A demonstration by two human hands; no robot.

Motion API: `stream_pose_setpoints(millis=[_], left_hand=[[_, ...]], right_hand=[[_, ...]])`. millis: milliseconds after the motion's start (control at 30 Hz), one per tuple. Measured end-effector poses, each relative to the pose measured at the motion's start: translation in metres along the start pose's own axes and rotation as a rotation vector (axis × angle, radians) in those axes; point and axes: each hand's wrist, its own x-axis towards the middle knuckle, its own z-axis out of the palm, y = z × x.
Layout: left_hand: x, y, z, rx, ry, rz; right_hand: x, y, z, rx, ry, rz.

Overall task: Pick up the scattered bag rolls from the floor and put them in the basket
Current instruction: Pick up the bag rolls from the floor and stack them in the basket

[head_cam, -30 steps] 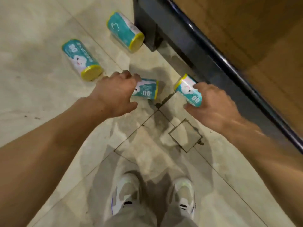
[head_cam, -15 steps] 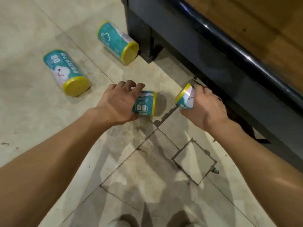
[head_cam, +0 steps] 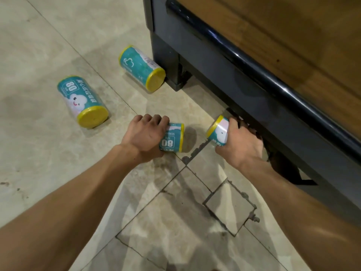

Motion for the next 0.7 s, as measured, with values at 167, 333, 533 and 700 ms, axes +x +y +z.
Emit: stream_pose_setpoints(millis=[167,333,533,700], left_hand=[[-0.013,-0.003,-0.006,-0.226,0.030,-0.165],[-0.034,-0.005,-0.023,-0.779,0.127,-0.427],[-0.048,-0.004,-0.061,-1.414,0.273,-0.601],[-0.062,-0.003,-0.111,-1.603,0.317,-0.592]], right_hand=[[-0.017,-0.006,0.005,0.034,0.056,-0.025],[-0.024,-0.022,-0.002,0.498,0.107,-0.005],[-0.039,-0.045,-0.054,1.150,-0.024,0.038],[-0.060,-0.058,-0.099,1.397,-0.132,0.004]])
